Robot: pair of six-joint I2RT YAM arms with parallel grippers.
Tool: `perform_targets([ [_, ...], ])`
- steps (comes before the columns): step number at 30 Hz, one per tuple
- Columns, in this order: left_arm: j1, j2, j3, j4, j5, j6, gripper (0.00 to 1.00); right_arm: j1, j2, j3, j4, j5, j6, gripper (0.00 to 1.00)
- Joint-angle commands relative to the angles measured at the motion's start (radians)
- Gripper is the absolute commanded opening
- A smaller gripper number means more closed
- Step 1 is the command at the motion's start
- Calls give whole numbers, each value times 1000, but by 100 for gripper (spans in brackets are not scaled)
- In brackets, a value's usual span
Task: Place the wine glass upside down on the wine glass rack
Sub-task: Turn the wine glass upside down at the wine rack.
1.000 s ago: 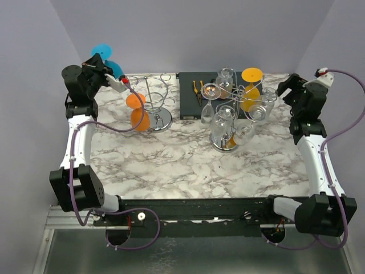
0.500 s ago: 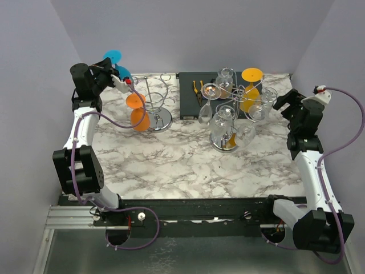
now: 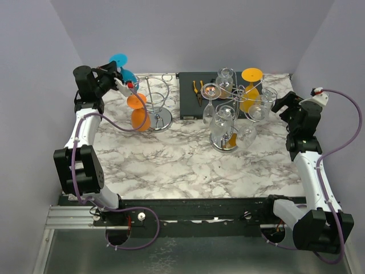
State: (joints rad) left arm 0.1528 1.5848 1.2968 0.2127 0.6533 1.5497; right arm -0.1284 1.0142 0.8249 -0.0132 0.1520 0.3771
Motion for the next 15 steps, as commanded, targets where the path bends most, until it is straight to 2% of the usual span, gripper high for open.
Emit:
perform_targets([
  [1,-16,-30,-28,3,103,-6,0,-2,-14,19,-21,18,1,88],
  [15,-46,-23,-29,-61,129,63,0,-3,-36,18,-43,15,-2,88],
])
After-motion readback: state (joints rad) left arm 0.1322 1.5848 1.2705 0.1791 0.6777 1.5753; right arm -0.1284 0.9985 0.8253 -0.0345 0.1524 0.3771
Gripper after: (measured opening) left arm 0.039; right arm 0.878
